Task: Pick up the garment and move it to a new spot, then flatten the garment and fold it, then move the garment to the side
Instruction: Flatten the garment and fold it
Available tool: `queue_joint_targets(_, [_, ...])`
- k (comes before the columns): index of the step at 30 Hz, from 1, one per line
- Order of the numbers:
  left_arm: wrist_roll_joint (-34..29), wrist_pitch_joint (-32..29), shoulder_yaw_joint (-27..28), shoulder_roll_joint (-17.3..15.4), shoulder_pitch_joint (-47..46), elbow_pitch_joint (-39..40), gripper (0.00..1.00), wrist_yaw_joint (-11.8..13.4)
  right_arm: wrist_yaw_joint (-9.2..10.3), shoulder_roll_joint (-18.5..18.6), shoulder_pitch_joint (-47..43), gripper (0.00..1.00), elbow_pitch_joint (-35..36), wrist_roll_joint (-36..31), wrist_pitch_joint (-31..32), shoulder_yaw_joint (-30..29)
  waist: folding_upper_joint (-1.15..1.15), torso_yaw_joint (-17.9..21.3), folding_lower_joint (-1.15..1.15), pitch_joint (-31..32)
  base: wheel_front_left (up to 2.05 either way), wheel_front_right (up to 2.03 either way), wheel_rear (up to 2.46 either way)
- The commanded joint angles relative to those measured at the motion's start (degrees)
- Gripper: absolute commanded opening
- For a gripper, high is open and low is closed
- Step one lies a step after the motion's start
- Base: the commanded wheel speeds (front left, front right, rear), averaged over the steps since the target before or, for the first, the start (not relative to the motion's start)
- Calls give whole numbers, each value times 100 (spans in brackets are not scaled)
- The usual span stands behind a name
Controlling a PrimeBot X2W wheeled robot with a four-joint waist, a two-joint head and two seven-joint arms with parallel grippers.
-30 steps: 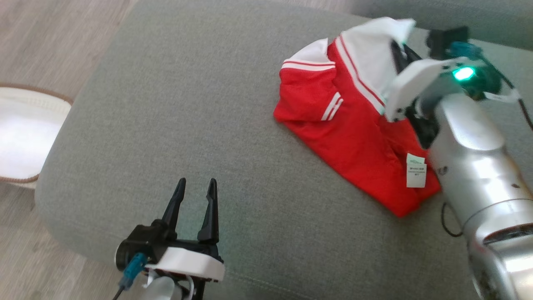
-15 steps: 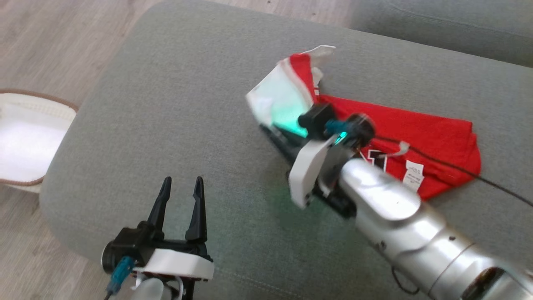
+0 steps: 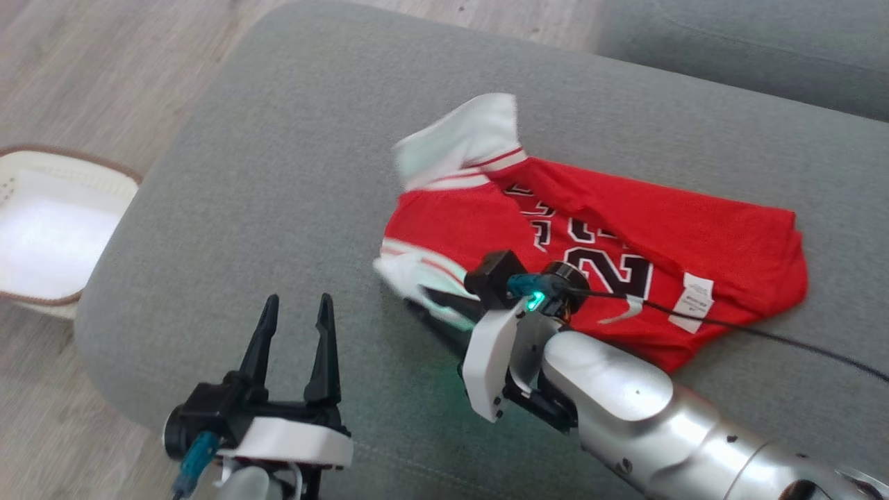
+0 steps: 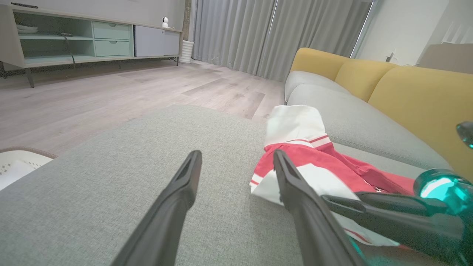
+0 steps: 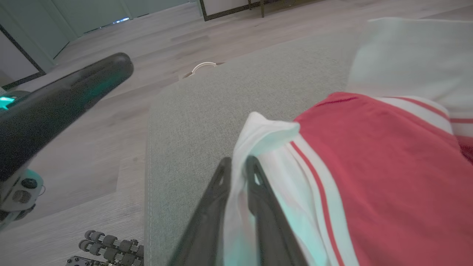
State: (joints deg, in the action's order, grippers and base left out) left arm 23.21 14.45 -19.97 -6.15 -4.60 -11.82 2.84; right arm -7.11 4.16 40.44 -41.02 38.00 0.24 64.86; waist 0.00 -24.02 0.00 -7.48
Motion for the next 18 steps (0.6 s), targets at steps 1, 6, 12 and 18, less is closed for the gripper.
queue_joint_targets(1, [32, 53, 247, -96, -79, 196, 100, 31, -37, -128, -15, 100, 152, 65, -102, -30, 0, 56, 0, 43, 0, 0, 0])
queue_joint_targets(6, [44, 27, 256, -179, -38, 204, 100, 41, -37, -128, -3, 100, 193, 207, -563, -251, 0, 383, 0, 251, 0, 0, 0])
queue_joint_targets(12, [28, -73, 258, -281, 74, 338, 100, 119, -37, -128, 198, 100, -52, 101, -1067, -948, 0, 812, 0, 493, 0, 0, 0])
queue_joint_targets(18, [45, -167, 223, -328, 228, 471, 100, 172, -37, -102, 139, 100, -784, -465, -1290, -1833, 0, 1203, 0, 643, 0, 0, 0])
